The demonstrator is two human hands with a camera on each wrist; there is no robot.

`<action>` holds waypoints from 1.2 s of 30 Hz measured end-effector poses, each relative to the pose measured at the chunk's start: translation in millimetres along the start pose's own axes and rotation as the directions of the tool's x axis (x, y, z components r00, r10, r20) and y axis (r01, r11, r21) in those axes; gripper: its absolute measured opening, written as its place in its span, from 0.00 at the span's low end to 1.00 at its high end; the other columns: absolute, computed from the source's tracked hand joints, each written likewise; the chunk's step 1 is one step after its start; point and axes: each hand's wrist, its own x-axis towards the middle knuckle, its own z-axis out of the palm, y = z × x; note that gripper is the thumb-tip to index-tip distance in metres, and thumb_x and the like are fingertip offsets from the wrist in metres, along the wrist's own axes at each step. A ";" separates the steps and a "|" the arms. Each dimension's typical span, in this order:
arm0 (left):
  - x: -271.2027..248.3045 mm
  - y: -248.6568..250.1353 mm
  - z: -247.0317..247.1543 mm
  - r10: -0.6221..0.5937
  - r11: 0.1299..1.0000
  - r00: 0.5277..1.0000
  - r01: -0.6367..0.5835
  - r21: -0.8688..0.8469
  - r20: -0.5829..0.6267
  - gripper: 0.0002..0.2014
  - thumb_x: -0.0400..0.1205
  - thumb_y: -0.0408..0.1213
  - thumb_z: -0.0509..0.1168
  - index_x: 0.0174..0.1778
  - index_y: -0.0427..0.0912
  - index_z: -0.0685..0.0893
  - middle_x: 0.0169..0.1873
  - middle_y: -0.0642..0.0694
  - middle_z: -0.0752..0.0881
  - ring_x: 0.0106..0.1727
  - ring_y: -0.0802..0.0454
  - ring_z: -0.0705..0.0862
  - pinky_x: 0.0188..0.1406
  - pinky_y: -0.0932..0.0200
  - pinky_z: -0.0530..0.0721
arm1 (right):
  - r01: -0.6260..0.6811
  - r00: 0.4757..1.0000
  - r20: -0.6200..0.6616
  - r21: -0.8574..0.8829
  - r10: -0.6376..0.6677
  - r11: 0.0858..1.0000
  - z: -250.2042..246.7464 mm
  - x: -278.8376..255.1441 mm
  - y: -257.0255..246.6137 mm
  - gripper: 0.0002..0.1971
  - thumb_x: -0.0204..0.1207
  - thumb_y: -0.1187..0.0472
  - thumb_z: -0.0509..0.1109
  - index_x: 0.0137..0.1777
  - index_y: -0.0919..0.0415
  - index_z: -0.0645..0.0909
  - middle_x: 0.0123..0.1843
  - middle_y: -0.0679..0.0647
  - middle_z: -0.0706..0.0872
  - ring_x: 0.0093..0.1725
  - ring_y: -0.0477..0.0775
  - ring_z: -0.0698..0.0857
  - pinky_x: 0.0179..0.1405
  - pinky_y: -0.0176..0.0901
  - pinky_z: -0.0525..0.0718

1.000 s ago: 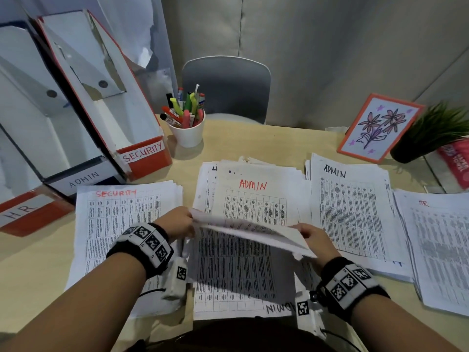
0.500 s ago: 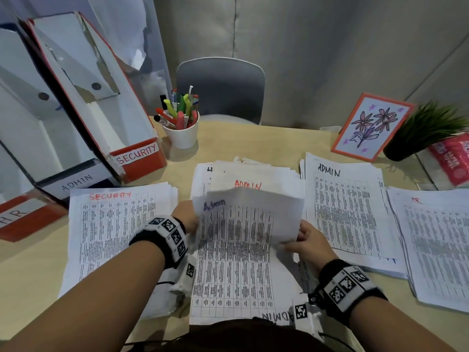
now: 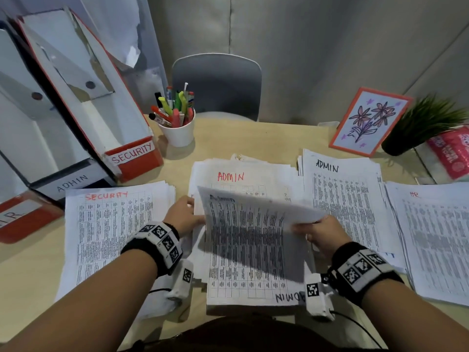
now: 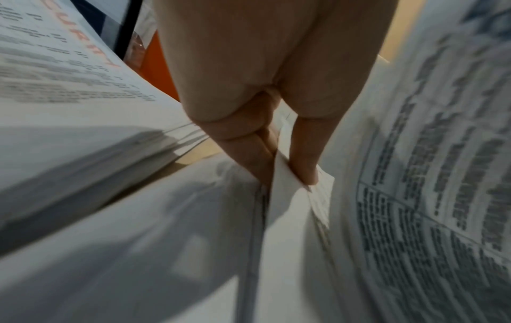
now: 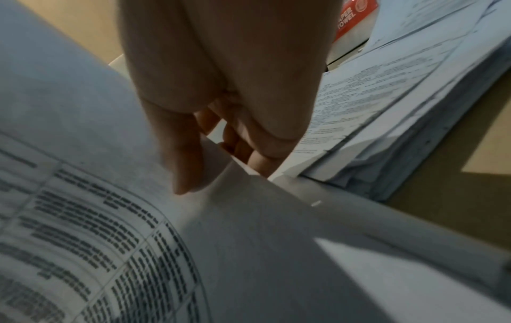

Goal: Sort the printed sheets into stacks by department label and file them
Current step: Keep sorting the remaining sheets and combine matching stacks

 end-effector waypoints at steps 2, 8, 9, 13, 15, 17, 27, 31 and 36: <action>-4.0 1.4 -0.8 0.045 0.999 0.999 -0.045 -0.008 0.010 0.12 0.72 0.32 0.75 0.47 0.42 0.80 0.39 0.46 0.85 0.44 0.46 0.83 0.41 0.58 0.81 | 0.038 0.999 0.017 -0.003 -0.038 0.999 0.2 -0.9 1.3 0.12 0.62 0.80 0.72 0.30 0.62 0.81 0.29 0.55 0.83 0.29 0.51 0.79 0.31 0.37 0.78; -0.8 -3.0 -4.8 -0.043 0.984 0.993 0.061 -0.169 0.110 0.03 0.72 0.30 0.64 0.37 0.34 0.82 0.37 0.39 0.85 0.35 0.44 0.81 0.36 0.51 0.77 | 0.015 1.000 -0.001 -0.031 -0.015 0.999 4.1 2.5 13.5 0.16 0.68 0.86 0.61 0.31 0.68 0.82 0.39 0.62 0.86 0.24 0.47 0.83 0.19 0.30 0.76; -0.9 -3.6 -4.9 -0.066 0.975 0.988 0.095 -0.203 0.141 0.06 0.67 0.26 0.60 0.36 0.33 0.81 0.37 0.35 0.83 0.35 0.45 0.78 0.35 0.52 0.74 | 0.010 1.000 -0.009 -0.051 -0.011 0.999 5.1 2.4 14.6 0.17 0.69 0.86 0.60 0.32 0.68 0.82 0.40 0.63 0.86 0.23 0.45 0.82 0.18 0.30 0.75; -9.6 -4.8 -11.5 -0.005 0.976 0.945 0.076 -0.203 0.327 0.24 0.64 0.17 0.54 0.55 0.28 0.83 0.49 0.27 0.85 0.42 0.39 0.78 0.37 0.52 0.77 | 0.012 0.998 -0.055 -0.088 -0.017 0.996 8.0 0.7 16.6 0.18 0.70 0.86 0.56 0.34 0.67 0.83 0.38 0.59 0.86 0.22 0.44 0.78 0.16 0.29 0.71; -14.8 -3.3 -15.8 0.045 0.979 0.893 0.051 -0.200 0.447 0.28 0.62 0.21 0.59 0.62 0.30 0.79 0.54 0.29 0.85 0.50 0.33 0.84 0.47 0.45 0.83 | 0.015 0.998 -0.057 -0.064 -0.018 0.998 9.5 -1.3 14.2 0.13 0.69 0.82 0.66 0.33 0.64 0.82 0.27 0.52 0.83 0.22 0.47 0.74 0.15 0.30 0.69; -16.7 0.4 -16.7 0.077 0.976 0.853 0.042 -0.215 0.516 0.29 0.64 0.27 0.71 0.64 0.35 0.80 0.58 0.38 0.87 0.61 0.39 0.85 0.64 0.41 0.80 | 0.003 0.998 -0.060 -0.025 -0.005 1.000 12.1 -2.8 11.0 0.09 0.68 0.78 0.71 0.35 0.64 0.80 0.21 0.48 0.78 0.20 0.49 0.74 0.14 0.29 0.68; -42.8 31.1 5.9 0.161 0.973 0.987 -0.157 -0.171 0.010 0.26 0.73 0.35 0.76 0.65 0.40 0.74 0.45 0.56 0.85 0.39 0.69 0.83 0.35 0.73 0.81 | 0.071 0.990 -0.102 -0.213 -0.095 0.974 17.4 2.9 18.4 0.04 0.72 0.67 0.75 0.41 0.67 0.83 0.35 0.54 0.86 0.37 0.51 0.83 0.39 0.39 0.80; -48.1 41.0 -5.1 0.247 0.952 0.968 -0.251 -0.177 -0.045 0.09 0.75 0.36 0.74 0.45 0.54 0.85 0.48 0.52 0.88 0.51 0.56 0.86 0.59 0.50 0.85 | 0.075 0.991 -0.098 -0.112 -0.086 0.991 18.8 -0.2 6.3 0.05 0.72 0.71 0.74 0.46 0.69 0.82 0.39 0.59 0.88 0.37 0.55 0.85 0.37 0.39 0.83; -62.0 61.4 -20.6 0.375 0.883 0.919 -0.395 -0.255 -0.124 0.04 0.78 0.38 0.72 0.43 0.54 0.88 0.39 0.64 0.88 0.41 0.73 0.86 0.45 0.70 0.81 | 0.156 0.988 -0.002 0.005 -0.156 0.988 19.5 -11.2 -32.8 0.22 0.72 0.70 0.73 0.65 0.60 0.74 0.56 0.57 0.89 0.57 0.56 0.87 0.60 0.54 0.82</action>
